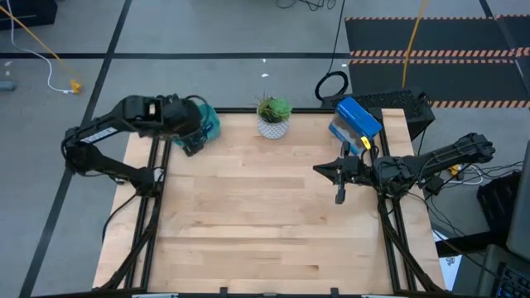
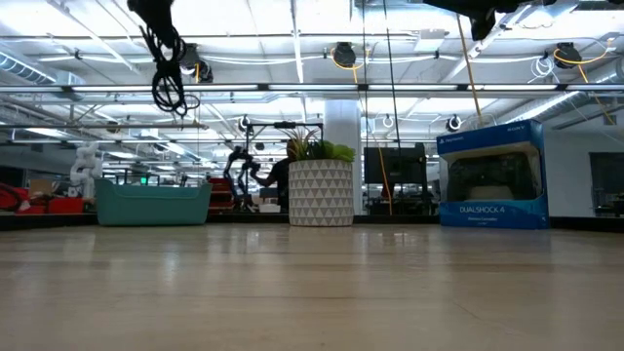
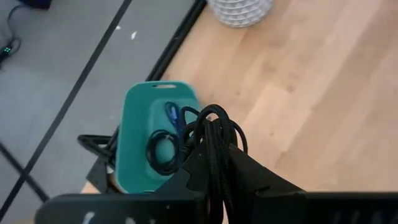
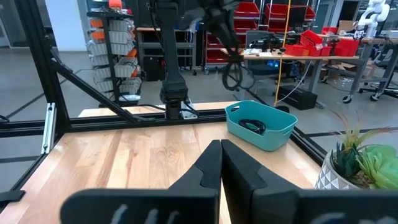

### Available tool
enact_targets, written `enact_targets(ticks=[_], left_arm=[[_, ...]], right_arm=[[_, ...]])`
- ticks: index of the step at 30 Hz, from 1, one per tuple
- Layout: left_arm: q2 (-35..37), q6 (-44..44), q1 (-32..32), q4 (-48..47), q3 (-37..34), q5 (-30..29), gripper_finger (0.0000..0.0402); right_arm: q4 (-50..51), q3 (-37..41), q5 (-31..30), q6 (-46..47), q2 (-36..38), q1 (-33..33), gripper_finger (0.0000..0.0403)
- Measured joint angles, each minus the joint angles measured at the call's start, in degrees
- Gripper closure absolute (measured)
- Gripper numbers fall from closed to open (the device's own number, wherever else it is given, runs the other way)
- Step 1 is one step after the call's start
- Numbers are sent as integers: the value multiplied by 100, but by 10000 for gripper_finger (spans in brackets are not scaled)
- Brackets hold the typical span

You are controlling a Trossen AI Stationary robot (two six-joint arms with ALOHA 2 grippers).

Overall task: Pick and place USB-C Cables
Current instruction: Put the black USB cable into the blue bin

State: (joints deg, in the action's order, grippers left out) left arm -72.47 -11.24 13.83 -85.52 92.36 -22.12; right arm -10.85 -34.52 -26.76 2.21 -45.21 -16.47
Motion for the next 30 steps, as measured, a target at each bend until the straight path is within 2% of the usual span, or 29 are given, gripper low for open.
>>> enact_targets(ticks=[9,16,20,26,30], left_arm=[[-322,1084,1574,437,0,52,374],[-444,1525,2807,1020,0,709,373],[-445,1669,3192,1200,0,993,373],[-445,1821,3570,1257,-13,1072,373],[-441,1802,3692,1253,-240,1302,373]], right_arm=[[0,0,2,-1,0,0,403],[111,0,4,-10,-2,0,403],[127,0,4,8,-2,0,403],[130,0,16,359,-2,-2,403],[223,0,177,591,-2,-7,403]])
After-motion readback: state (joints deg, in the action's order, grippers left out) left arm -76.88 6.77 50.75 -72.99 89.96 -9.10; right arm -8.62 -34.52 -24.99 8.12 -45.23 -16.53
